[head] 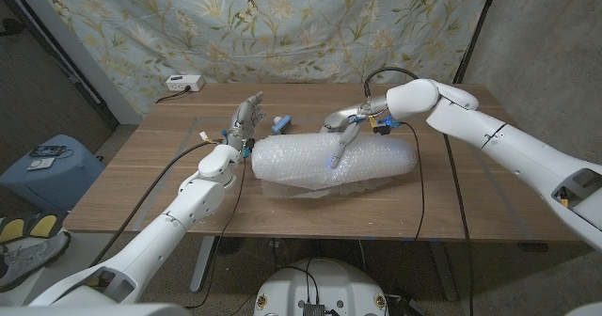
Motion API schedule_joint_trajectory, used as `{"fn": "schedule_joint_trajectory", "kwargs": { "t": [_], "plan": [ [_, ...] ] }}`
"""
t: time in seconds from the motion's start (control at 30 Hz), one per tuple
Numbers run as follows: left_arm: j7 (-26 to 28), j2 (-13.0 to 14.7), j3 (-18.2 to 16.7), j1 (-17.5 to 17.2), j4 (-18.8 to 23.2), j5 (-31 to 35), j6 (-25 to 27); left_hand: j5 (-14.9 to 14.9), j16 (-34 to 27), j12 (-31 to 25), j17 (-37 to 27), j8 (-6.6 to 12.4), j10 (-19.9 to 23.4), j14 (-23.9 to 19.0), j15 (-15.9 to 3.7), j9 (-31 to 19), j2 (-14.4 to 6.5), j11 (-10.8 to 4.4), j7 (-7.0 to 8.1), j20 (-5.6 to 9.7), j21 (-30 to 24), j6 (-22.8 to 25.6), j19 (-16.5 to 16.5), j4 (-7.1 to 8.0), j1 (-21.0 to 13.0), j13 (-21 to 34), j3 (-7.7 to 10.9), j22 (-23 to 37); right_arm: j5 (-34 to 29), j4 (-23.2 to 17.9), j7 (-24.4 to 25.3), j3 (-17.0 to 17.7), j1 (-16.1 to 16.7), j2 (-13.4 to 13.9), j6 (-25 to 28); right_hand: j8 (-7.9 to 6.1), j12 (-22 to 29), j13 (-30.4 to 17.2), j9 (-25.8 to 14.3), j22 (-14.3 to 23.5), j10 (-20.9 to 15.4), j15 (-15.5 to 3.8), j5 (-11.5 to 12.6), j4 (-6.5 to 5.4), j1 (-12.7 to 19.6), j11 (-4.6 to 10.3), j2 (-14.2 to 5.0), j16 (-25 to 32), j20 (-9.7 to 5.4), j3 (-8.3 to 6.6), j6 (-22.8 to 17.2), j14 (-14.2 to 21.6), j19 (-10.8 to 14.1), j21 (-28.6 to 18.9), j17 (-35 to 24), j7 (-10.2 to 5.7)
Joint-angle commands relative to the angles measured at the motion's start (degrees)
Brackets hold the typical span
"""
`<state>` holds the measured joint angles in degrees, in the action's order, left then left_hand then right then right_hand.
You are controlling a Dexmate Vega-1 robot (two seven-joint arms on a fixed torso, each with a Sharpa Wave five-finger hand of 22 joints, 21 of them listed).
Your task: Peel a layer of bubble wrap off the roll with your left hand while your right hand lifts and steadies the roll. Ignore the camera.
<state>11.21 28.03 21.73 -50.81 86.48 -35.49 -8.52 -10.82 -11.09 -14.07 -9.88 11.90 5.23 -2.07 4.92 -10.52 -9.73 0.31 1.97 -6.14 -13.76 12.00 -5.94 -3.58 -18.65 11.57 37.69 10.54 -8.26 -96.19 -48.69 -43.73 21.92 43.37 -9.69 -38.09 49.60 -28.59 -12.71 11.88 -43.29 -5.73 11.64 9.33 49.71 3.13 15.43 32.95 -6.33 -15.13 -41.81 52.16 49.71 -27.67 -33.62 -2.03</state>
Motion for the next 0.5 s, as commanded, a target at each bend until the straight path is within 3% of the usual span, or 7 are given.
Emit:
{"fn": "schedule_joint_trajectory", "kwargs": {
  "t": [0.03, 0.5],
  "plan": [
    [-0.6, -0.5, 0.4, 0.8, -0.1, -0.6, 0.8, -0.3, 0.2, -0.2, -0.1, -0.02, 0.6, -0.4, 0.00, -0.3, -0.1, 0.01, 0.19, -0.01, 0.1, 0.6, -0.2, -0.38, -0.6, 0.3, 0.13, 0.2, 6.1, 1.3, -1.9, -0.2, -2.1, 0.1, 4.6, 0.03, 0.3, -0.5, -0.2, 0.2, -4.1, -7.69, -0.2, 0.28, 15.1, 3.55, -14.07, -0.1, -3.80, -2.53, -2.7, 2.2, 0.5, -0.5, -0.5, -2.64],
    [-2.2, -0.8, 1.6, 2.7, -1.0, 0.1, 1.0, -0.3, 0.3, -0.1, -0.1, -0.13, 0.7, -0.5, -0.10, -0.3, 0.0, -0.33, 0.34, 0.01, 0.2, 0.8, -0.2, -0.78, -0.9, 0.3, 0.09, 0.2, 12.9, 4.4, -4.3, 0.0, -4.6, 0.2, 11.7, 0.36, 0.2, -0.6, -0.3, 0.3, -4.0, -7.55, -0.8, -0.19, 15.5, 3.17, -14.30, -0.7, -3.57, -2.17, -2.3, 2.4, 0.4, -1.4, -1.4, -2.03]
  ]
}}
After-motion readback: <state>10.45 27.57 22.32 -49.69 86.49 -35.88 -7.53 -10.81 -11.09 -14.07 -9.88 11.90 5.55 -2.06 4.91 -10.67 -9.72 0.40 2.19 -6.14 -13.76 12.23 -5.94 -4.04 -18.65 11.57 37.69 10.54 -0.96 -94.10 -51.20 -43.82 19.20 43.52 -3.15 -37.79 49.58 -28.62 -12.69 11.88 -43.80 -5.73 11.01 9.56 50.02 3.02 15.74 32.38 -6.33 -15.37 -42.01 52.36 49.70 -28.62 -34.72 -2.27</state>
